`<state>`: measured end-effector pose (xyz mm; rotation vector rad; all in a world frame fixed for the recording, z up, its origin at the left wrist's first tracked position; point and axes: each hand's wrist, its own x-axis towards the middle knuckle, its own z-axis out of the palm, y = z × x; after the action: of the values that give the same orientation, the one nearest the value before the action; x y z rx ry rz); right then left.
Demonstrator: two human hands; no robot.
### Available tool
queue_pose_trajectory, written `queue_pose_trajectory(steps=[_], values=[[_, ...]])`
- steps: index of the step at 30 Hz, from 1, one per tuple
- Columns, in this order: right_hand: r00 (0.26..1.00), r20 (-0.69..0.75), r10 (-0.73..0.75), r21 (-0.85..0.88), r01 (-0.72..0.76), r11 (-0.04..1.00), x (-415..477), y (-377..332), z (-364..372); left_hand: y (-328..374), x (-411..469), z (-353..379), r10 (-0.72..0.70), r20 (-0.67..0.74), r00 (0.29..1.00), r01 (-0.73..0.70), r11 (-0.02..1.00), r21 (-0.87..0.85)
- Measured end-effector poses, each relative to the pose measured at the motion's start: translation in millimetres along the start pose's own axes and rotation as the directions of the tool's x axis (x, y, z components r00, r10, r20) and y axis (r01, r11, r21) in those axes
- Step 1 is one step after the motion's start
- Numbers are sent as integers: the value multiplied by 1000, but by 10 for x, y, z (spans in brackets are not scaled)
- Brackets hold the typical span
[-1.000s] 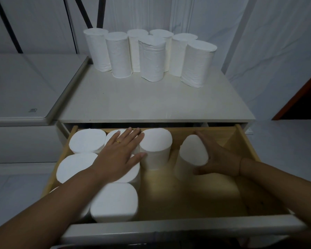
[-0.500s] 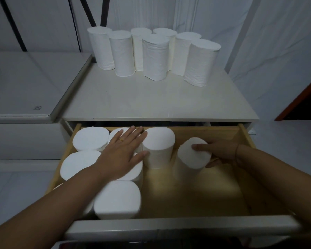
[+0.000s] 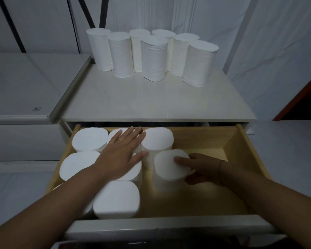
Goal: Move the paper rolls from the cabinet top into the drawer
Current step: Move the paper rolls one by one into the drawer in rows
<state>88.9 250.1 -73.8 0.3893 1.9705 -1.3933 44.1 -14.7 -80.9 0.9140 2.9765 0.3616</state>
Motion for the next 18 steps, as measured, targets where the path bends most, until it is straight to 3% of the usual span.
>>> queue_pose_trajectory(steps=[9, 18], values=[[991, 89, -99, -4, 99, 995, 55, 11, 87, 141, -49, 8, 146, 61, 987, -143, 988, -57], [994, 47, -103, 23, 102, 995, 166, -53, 319, 157, -51, 4, 142, 105, 984, -143, 990, 7]])
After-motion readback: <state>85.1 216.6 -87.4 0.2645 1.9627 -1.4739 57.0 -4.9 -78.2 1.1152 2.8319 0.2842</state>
